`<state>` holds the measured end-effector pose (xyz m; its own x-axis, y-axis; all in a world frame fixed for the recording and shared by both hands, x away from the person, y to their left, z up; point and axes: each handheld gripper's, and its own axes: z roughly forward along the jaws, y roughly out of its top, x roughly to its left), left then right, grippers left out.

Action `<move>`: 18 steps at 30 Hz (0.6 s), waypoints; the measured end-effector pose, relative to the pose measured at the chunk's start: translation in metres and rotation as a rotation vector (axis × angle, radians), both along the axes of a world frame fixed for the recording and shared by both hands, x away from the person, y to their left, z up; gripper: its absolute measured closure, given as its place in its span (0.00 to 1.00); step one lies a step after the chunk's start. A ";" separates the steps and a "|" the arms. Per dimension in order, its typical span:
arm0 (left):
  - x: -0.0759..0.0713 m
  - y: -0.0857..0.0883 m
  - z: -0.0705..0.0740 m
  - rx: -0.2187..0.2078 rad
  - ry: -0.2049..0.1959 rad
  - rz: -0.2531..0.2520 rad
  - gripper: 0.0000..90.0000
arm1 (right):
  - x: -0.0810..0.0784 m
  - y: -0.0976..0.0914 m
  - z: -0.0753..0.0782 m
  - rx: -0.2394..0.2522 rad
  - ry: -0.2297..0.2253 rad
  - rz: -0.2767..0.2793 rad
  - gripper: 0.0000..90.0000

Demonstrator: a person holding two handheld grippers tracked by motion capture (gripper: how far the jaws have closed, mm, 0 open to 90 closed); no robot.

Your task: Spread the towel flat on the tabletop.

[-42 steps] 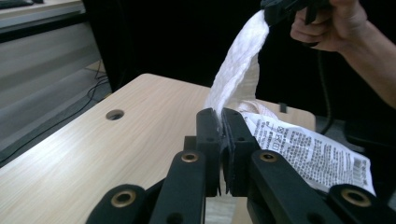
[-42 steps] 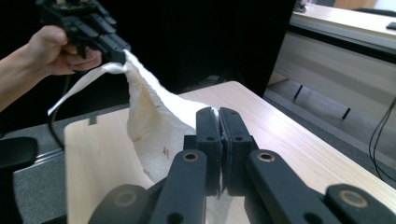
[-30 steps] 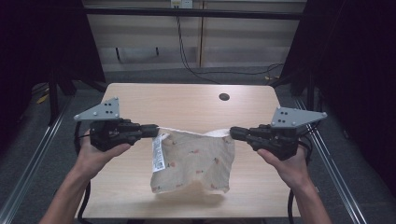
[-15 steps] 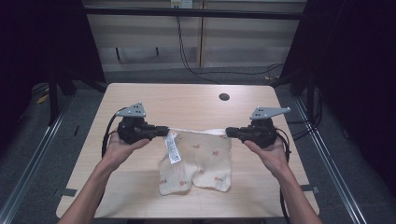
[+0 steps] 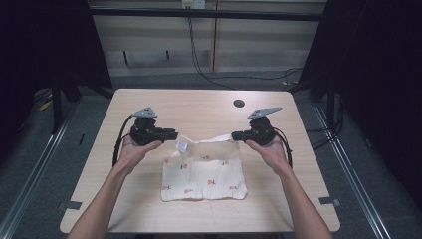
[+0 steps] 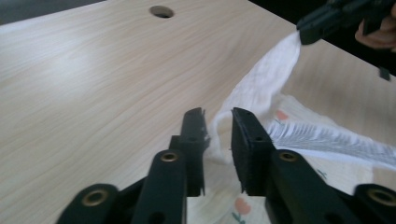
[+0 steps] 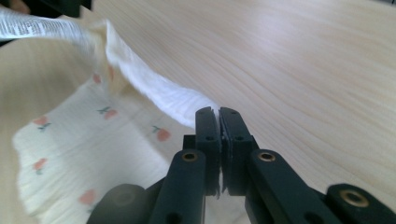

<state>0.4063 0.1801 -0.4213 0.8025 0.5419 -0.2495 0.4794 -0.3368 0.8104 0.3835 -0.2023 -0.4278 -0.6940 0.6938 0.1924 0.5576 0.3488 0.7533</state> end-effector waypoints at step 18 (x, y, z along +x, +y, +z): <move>-0.044 0.003 -0.031 0.084 0.031 -0.115 0.75 | 0.010 -0.022 -0.020 0.002 -0.048 -0.194 0.61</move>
<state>0.3623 0.1827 -0.4527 0.8531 0.4668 -0.2330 0.4581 -0.4566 0.7627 0.3932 -0.2243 -0.4477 -0.5554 0.8153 0.1638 0.5774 0.2365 0.7814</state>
